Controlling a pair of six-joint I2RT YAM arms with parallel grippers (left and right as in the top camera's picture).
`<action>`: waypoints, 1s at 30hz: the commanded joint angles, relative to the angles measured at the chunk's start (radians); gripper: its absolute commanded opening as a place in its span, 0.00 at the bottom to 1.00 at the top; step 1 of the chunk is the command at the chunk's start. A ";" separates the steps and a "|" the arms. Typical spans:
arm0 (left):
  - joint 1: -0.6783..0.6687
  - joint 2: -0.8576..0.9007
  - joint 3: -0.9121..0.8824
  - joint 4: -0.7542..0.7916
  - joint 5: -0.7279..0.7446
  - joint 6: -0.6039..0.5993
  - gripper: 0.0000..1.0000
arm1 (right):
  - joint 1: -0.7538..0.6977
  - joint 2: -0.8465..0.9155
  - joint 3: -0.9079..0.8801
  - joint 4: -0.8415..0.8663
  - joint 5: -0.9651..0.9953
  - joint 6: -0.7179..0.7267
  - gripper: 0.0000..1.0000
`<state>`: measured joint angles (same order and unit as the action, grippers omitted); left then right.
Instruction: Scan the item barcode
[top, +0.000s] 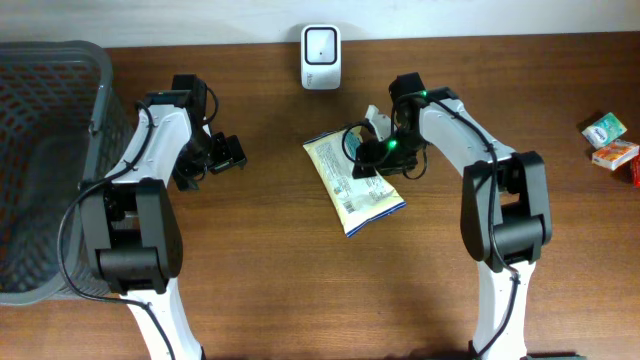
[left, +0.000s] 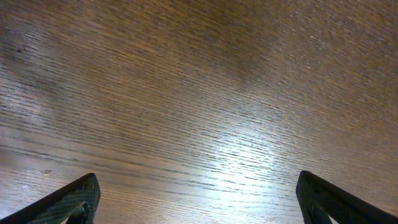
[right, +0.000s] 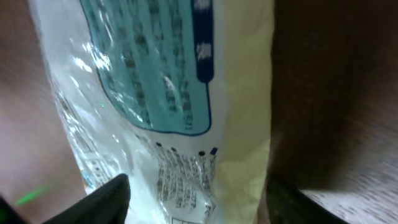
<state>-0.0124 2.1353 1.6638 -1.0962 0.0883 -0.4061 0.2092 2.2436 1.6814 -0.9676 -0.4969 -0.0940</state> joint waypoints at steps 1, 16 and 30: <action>0.002 -0.025 0.009 0.000 -0.010 -0.008 0.99 | 0.001 -0.007 -0.065 0.061 -0.019 -0.009 0.53; 0.002 -0.025 0.009 0.000 -0.010 -0.008 0.99 | -0.051 -0.039 0.294 -0.211 0.209 0.032 0.04; 0.002 -0.025 0.009 0.000 -0.010 -0.008 0.99 | 0.192 -0.032 0.350 -0.343 0.704 0.265 0.04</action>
<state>-0.0124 2.1353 1.6638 -1.0962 0.0883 -0.4061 0.3321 2.2326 2.0766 -1.3273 0.1291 0.0731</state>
